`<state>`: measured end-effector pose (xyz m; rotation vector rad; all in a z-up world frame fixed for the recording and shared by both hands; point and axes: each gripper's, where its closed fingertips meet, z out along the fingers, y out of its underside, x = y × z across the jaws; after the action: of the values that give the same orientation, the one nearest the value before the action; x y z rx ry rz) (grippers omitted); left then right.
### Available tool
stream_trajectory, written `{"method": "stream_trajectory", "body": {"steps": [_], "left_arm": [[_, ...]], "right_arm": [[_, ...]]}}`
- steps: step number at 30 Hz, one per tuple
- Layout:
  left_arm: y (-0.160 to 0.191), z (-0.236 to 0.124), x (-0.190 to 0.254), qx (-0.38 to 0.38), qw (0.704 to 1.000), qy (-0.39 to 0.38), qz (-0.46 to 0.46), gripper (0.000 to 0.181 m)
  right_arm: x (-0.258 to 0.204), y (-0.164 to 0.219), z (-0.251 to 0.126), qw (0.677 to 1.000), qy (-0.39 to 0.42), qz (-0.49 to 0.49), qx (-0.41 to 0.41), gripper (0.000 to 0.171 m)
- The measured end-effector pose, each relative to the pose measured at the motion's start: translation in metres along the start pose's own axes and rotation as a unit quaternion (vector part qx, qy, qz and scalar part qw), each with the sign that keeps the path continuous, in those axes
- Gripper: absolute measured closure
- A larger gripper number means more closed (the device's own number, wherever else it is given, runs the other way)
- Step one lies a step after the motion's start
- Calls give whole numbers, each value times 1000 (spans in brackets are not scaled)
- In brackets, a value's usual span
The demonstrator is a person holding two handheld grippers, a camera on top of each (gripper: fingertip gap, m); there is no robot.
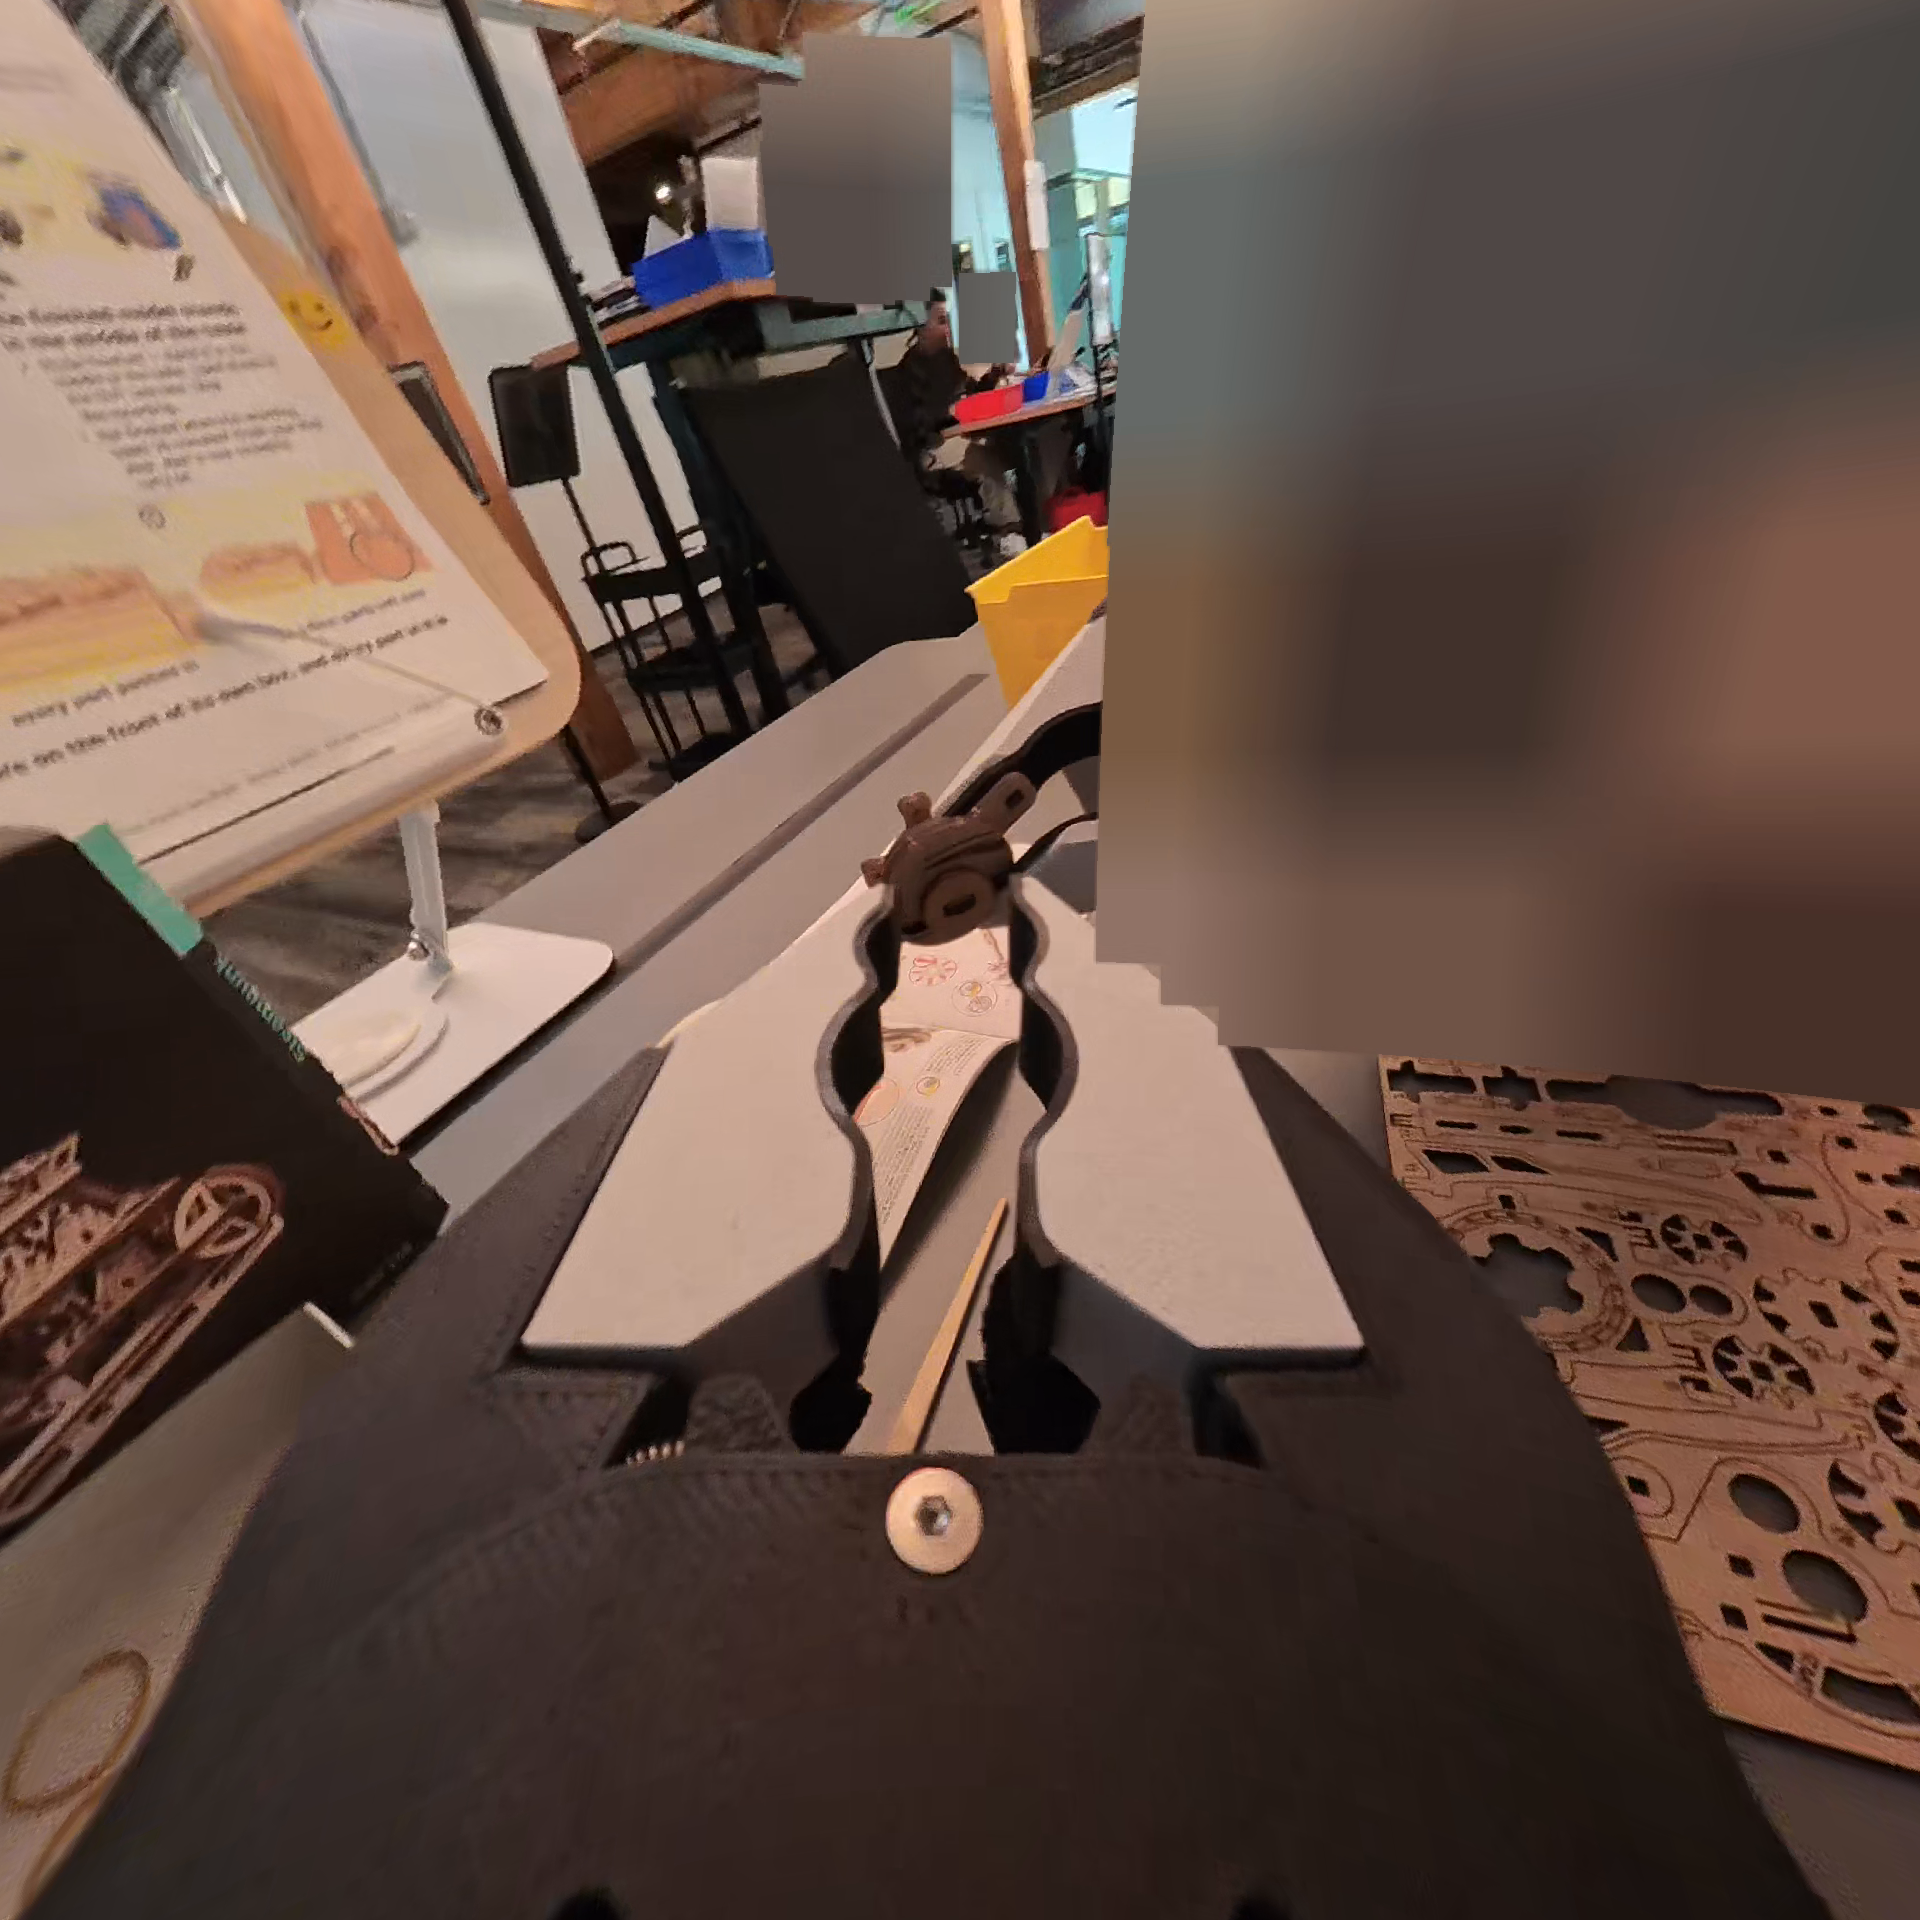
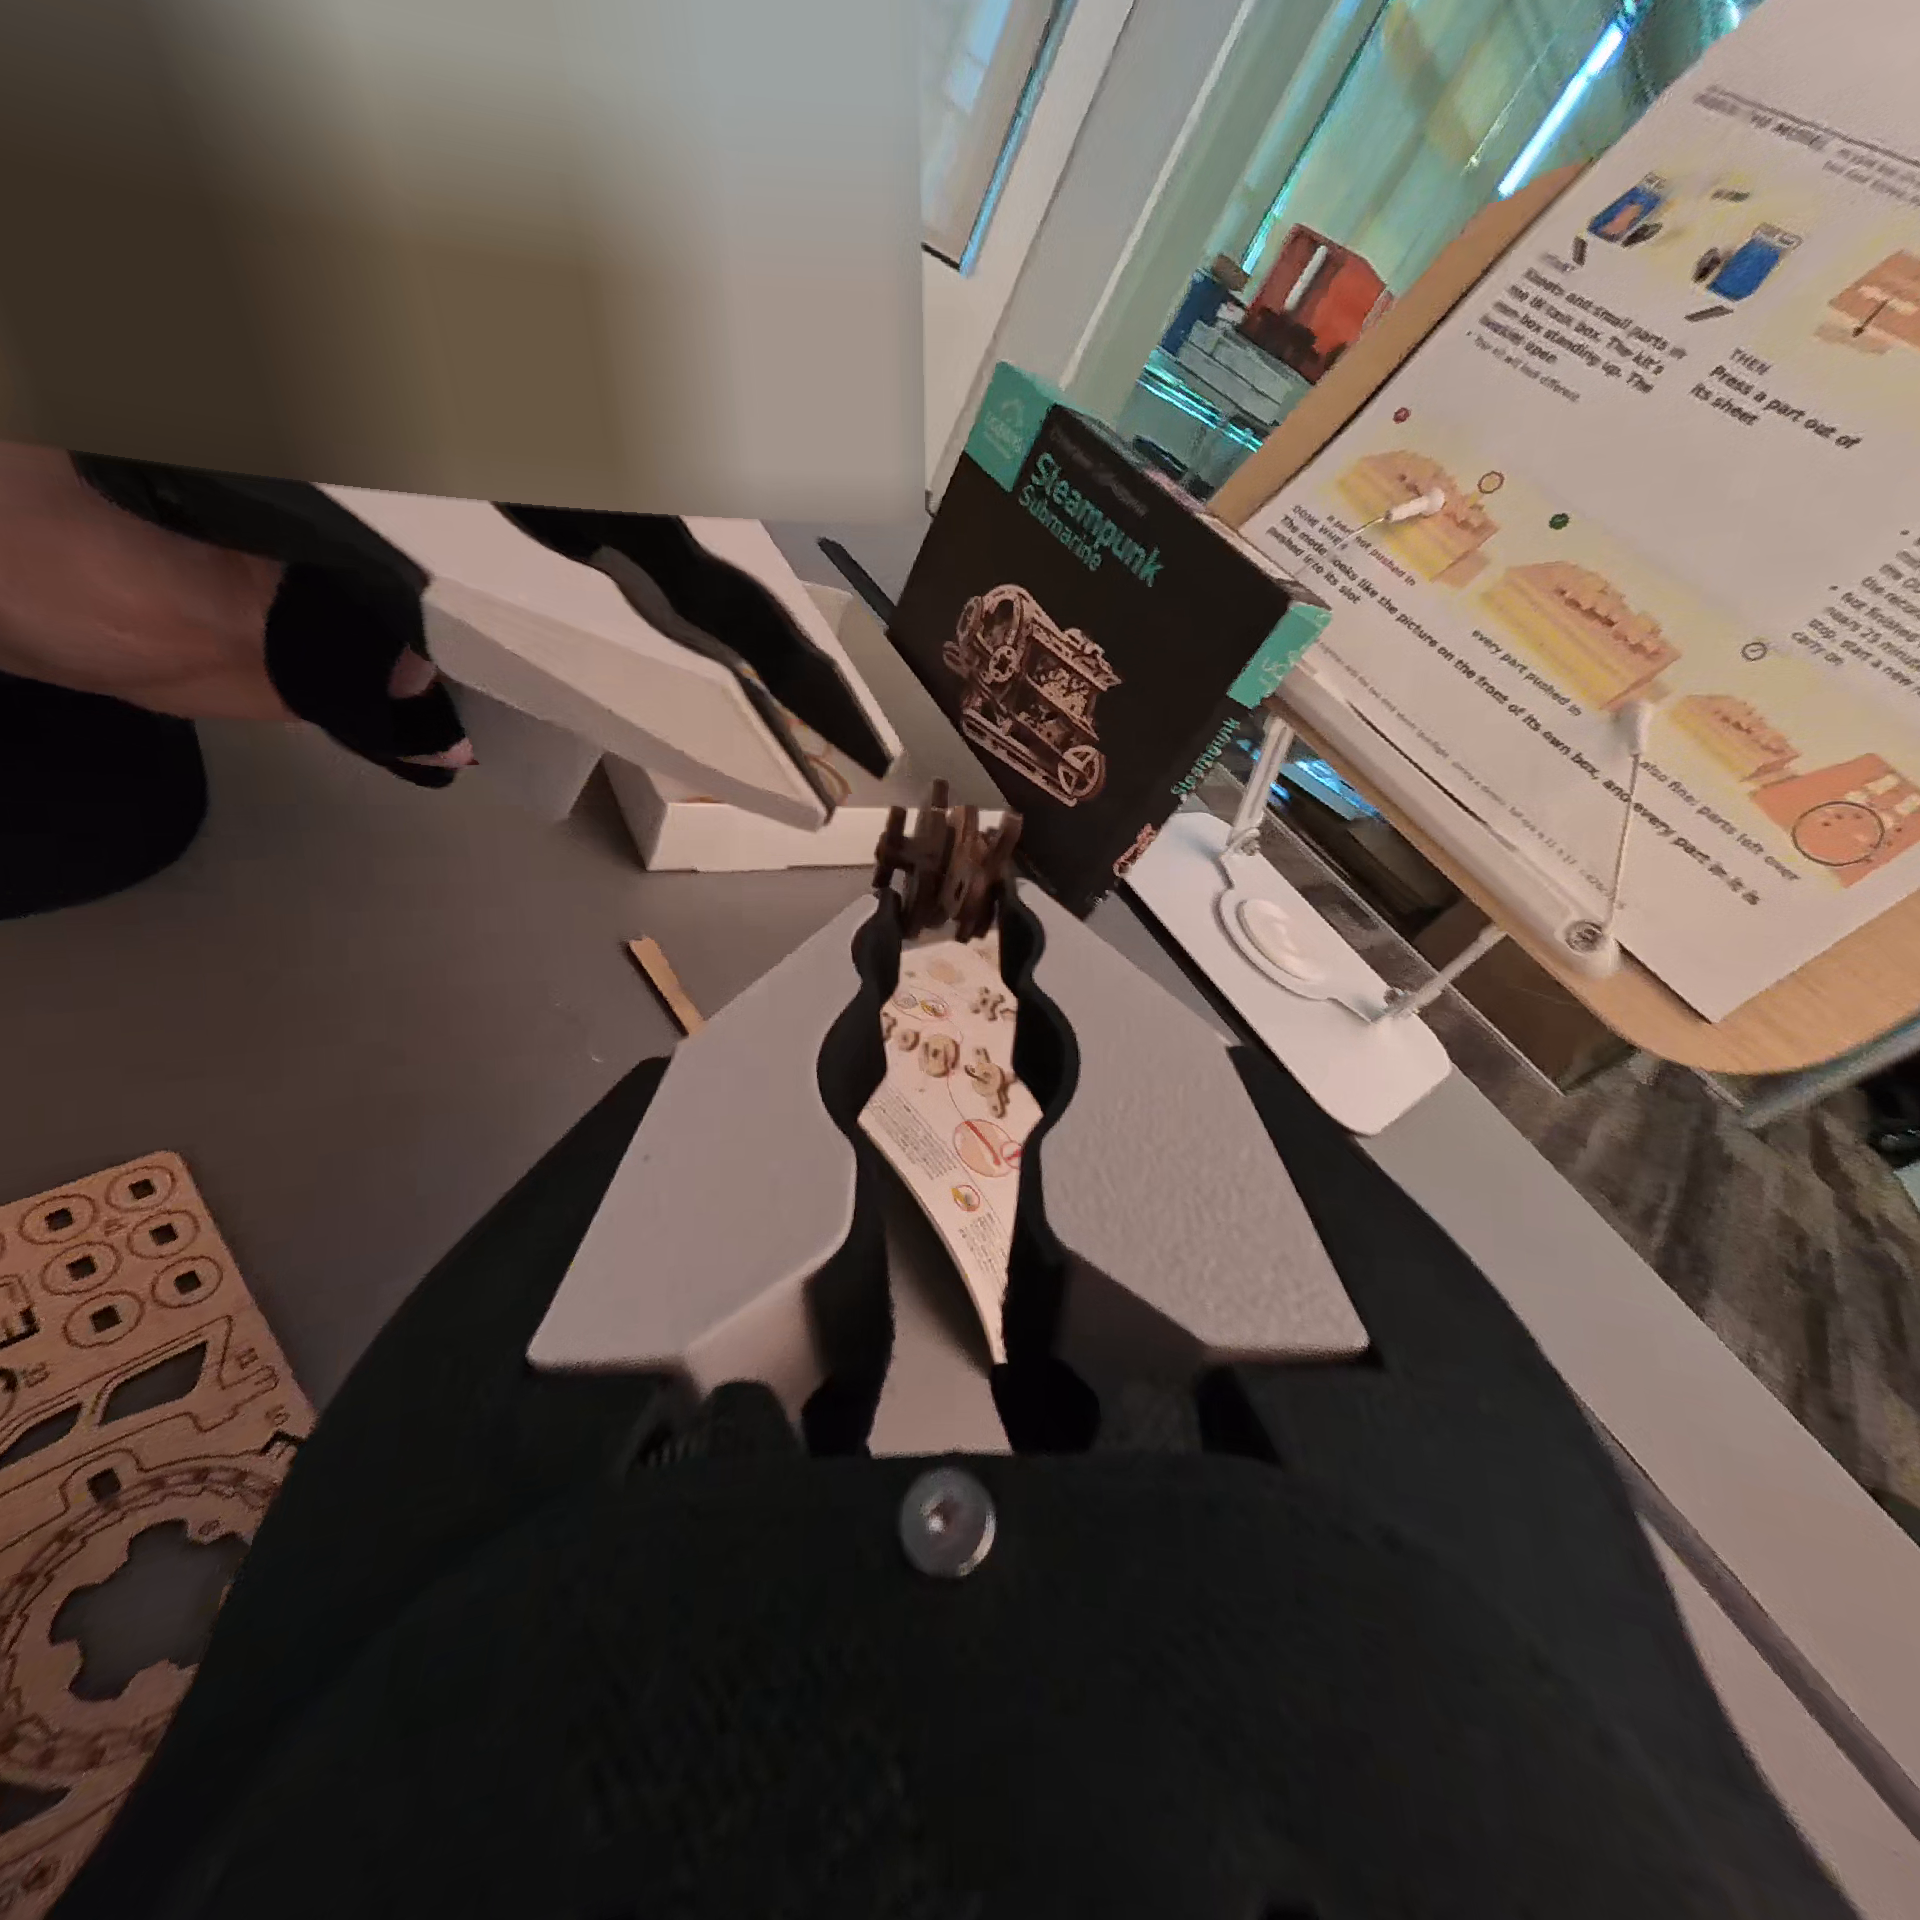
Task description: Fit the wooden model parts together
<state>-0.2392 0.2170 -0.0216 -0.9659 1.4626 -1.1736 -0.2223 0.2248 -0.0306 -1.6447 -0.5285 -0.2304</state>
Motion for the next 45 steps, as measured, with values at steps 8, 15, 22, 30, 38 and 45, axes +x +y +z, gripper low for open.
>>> {"method": "stream_trajectory", "body": {"steps": [8, 15, 22, 30, 38, 45], "left_arm": [[8, 0, 17, -4, 997, 57, 53, 159], [7, -1, 26, 3, 995, 102, 8, 165], [20, 7, 20, -33, 997, 72, -2, 165], [18, 5, 18, -27, 998, 58, 1, 173], [9, 2, 16, -10, 998, 17, 52, 177], [3, -1, 13, -1, 996, -17, 89, 177]], "right_arm": [[-10, -1, -4, 996, -83, 15, 38, 153], [-17, 4, -9, 978, -177, 95, 64, 154], [-13, 16, -3, 987, -141, 75, 28, 154], [-15, 13, -6, 990, -134, 33, 31, 154], [-14, 2, -8, 994, -100, 4, 40, 154], [-13, -5, -7, 995, -86, 36, 44, 154]]}}
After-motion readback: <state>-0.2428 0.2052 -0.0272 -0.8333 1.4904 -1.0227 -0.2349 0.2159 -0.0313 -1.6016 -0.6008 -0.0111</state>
